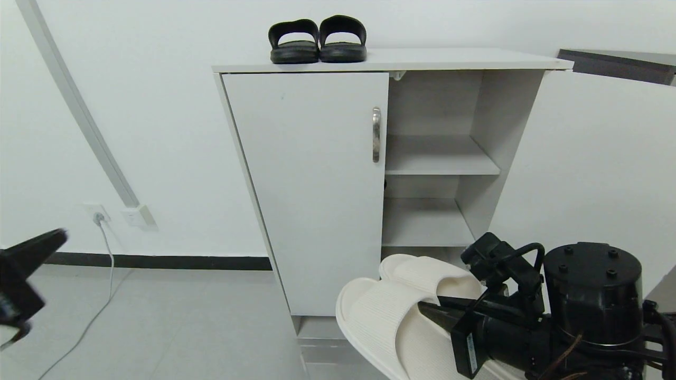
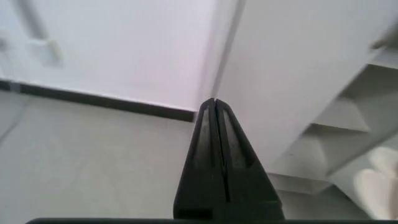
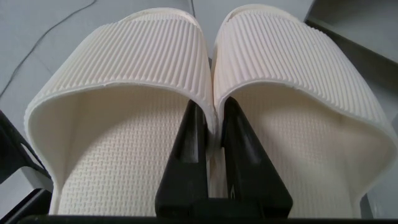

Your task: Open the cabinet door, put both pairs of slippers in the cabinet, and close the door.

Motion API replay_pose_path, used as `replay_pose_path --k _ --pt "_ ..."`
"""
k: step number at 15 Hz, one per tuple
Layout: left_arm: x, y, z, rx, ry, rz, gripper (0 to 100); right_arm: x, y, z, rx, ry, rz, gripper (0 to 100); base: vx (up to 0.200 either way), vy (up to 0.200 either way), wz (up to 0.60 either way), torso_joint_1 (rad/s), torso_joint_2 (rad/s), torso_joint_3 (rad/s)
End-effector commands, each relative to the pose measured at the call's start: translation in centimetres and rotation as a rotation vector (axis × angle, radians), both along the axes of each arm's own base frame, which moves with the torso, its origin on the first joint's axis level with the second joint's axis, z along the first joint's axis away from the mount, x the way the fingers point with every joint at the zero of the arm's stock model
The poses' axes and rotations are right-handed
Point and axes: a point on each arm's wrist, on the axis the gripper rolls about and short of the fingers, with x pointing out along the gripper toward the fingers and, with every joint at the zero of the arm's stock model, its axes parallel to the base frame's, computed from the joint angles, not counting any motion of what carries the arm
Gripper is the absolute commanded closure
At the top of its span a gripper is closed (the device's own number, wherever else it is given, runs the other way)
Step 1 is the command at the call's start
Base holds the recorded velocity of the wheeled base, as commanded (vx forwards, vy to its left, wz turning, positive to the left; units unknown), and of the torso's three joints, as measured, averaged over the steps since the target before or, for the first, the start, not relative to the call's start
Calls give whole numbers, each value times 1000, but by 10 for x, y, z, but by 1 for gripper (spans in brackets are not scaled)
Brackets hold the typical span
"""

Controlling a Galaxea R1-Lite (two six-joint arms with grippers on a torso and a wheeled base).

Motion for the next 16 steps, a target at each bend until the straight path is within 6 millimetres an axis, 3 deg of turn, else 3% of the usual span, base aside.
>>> replay_pose_path --k 1,5,8,11,14,16 --pt "-76 20 -54 7 -46 176 100 0 0 0 0 -1 0 100 0 0 0 0 0 0" --pt "-97 21 -118 66 -46 245 100 -1 1 0 -4 -3 6 100 0 0 0 0 0 0" --pt "-101 20 -149 87 -65 219 100 -1 0 0 -1 -5 6 100 0 0 0 0 0 0" --pt "-102 17 -152 95 -94 143 100 0 1 -1 -5 -2 6 100 0 0 0 0 0 0" --pt "-102 12 -156 143 -68 -115 100 0 2 -2 -8 1 6 100 0 0 0 0 0 0" --pt "-102 12 -156 151 -66 -104 100 1 3 -4 -12 6 4 100 0 0 0 0 0 0"
